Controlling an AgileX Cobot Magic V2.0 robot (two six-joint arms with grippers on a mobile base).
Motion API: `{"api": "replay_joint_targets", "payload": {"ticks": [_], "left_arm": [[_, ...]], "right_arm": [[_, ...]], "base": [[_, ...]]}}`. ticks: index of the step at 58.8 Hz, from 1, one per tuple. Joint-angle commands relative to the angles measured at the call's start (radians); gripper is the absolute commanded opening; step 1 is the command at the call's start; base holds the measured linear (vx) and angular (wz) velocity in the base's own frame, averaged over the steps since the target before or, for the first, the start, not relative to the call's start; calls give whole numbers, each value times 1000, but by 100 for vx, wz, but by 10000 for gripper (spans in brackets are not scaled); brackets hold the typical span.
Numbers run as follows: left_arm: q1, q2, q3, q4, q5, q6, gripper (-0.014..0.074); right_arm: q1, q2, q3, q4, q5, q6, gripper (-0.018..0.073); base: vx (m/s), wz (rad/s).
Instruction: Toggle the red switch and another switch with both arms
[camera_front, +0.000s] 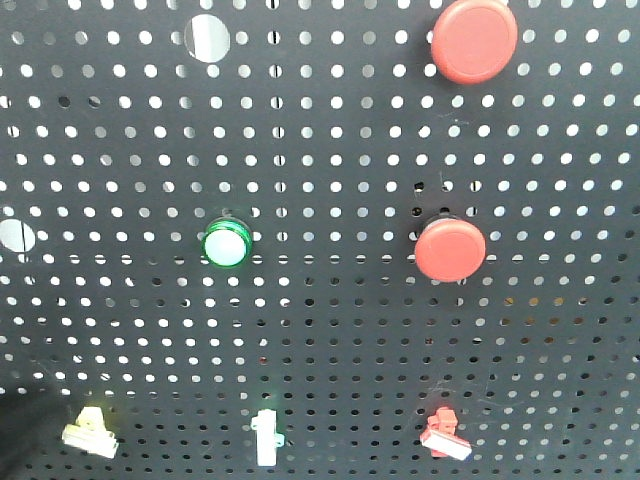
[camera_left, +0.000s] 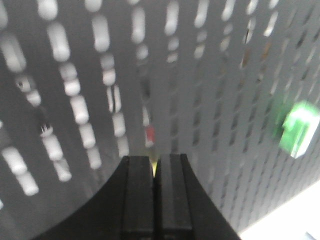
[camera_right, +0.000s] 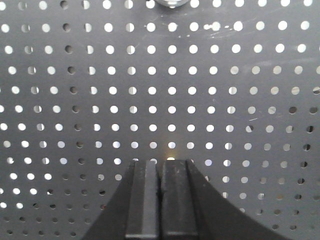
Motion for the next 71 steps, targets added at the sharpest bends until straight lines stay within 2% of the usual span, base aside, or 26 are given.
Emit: {"api": "replay_joint_targets", "payload": {"ticks": [1,8,21,35,53,62,71], "left_arm": [[-3,8,37,-22,-86,-23,3],[-3,7,127,-22,-124,-41,3],[-6,-11,208,-24,-111,-82,3],[-6,-106,193,-28,-147,-77,3],[-6,-32,10,-27,-131,-6,3],[-6,27,38,-26,-136,-3,3],[-6,50,122,-29,-190,-4,3]], "right_arm": [[-4,14,-27,-2,-76,-14,-6],[-4,14,-27,-2,-73,-17,-6],[-4,14,-27,12,-66,-15,-6],[-4,14,-27,36,-61,-15,-6],[-4,14,-27,36,-58,-15,-6],[-4,14,-27,35,-35,-15,-6],[-4,14,-27,35,-13,-15,-6]], "base": [[0,0],[0,0],[0,0],[0,0],[0,0],[0,0],[0,0]]}}
